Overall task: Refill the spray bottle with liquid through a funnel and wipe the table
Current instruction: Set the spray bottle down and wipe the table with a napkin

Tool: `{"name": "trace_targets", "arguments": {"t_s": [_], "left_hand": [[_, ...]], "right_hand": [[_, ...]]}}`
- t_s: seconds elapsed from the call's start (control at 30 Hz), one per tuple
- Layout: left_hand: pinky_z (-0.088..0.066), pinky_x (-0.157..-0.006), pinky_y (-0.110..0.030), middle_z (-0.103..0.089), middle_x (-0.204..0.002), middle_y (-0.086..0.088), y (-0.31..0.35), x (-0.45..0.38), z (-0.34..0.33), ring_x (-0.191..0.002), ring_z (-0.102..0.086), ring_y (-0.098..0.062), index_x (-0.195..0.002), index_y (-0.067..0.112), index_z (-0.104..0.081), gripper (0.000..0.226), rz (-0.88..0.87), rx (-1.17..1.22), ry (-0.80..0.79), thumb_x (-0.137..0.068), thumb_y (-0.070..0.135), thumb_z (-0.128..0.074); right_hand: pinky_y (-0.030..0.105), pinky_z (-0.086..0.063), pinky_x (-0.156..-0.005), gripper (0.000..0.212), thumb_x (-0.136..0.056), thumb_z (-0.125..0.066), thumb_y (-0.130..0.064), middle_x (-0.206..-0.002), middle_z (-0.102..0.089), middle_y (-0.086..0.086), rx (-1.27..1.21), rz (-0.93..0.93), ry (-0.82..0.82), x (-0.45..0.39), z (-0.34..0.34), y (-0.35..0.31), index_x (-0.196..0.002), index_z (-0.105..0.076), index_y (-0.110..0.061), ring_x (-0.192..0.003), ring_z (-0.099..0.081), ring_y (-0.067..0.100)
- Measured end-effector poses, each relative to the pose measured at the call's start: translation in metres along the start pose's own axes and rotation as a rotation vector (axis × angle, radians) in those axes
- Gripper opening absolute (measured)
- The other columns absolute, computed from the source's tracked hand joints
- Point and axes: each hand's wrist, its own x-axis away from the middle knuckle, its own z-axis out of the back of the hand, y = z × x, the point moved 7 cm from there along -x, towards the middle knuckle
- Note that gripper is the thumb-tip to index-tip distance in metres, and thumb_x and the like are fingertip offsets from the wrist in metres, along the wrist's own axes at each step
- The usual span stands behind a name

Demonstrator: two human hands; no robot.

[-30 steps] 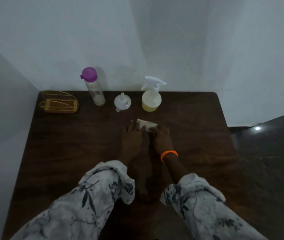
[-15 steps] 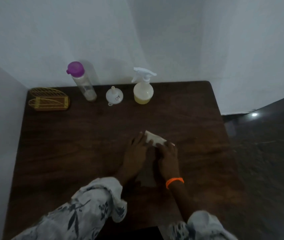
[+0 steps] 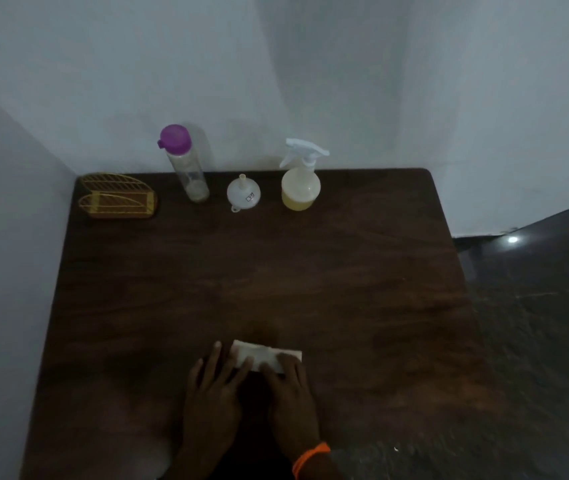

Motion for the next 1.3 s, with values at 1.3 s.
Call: {"name": "trace_targets", "arguments": {"t_s": [1.3], "left_hand": [[-0.014, -0.124, -0.054, -0.029, -0.165, -0.017, 0.038, -0.248, 0.108, -0.154, -0.018, -0.036, -0.153, 0.021, -0.043, 0.058, -0.151, -0.117, 0.018, -0.099, 0.042, -0.032]], "right_hand": [[0.045, -0.035, -0.111, 0.057, -0.086, -0.054, -0.004, -0.139, -0.049, 0.021, 0.113, -0.213, 0.126, -0.217, 0.102, 0.056, -0.143, -0.052, -0.012, -0.127, -0.043, 0.041]]}}
